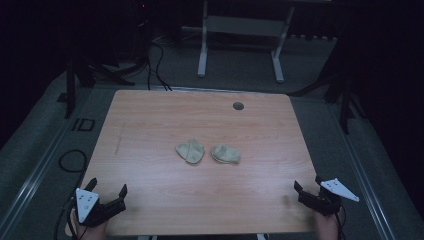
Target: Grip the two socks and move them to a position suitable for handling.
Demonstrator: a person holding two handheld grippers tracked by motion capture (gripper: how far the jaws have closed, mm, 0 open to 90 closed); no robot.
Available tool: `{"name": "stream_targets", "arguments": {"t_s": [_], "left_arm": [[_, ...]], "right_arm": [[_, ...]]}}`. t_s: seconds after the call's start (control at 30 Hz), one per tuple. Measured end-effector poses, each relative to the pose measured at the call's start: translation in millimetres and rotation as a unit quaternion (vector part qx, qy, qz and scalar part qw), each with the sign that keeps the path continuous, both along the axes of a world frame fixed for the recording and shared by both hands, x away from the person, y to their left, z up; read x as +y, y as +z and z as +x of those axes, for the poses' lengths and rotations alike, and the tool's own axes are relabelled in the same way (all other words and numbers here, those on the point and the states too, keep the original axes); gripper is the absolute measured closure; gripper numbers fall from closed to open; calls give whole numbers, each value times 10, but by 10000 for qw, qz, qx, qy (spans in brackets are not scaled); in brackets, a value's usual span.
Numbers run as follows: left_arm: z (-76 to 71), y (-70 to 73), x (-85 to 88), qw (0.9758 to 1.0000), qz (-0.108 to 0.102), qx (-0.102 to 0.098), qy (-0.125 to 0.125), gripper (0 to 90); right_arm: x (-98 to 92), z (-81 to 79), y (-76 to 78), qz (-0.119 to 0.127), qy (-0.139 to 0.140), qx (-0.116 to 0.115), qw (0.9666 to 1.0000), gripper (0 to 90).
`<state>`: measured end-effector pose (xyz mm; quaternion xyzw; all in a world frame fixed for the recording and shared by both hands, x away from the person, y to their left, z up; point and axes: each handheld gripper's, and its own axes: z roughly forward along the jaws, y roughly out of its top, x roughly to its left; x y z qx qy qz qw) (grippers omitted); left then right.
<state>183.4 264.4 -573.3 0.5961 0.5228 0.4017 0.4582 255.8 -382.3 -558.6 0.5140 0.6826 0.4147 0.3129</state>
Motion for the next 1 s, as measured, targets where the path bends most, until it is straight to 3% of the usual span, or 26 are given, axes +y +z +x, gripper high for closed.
{"name": "stream_targets", "arguments": {"t_s": [0.13, 0.37, 0.53, 0.57, 0.63, 0.67, 0.87, 1.0], "left_arm": [[-5, 5, -16, 10000, -12, -2, -28, 23], [-30, 34, -47, 9993, -234, -225, -202, 23], [-25, 39, -70, 9996, -203, -110, -187, 23], [-26, 40, -79, 9996, -186, -107, -168, 23], [-21, 37, -99, 9998, -130, -32, -154, 23], [-15, 28, -115, 9997, -116, 72, -183, 23], [-9, 59, -142, 9977, -520, 329, -301, 23], [-18, 76, -180, 9975, -418, 421, -385, 23]], "right_arm": [[-12, 16, 6, 40, 105, 100, 9999, 134], [65, 44, 36, -64, 482, 409, 9980, 136], [118, 79, 45, -108, 815, 578, 9949, 140], [162, 109, 47, -88, 1133, 755, 9906, 140], [197, 119, 46, -167, 1236, 789, 9890, 140], [273, 143, 41, -306, 1367, 929, 9858, 139], [477, 211, 20, -457, 1723, 1088, 9779, 133], [593, 269, 37, -456, 1874, 1126, 9747, 131]]}}
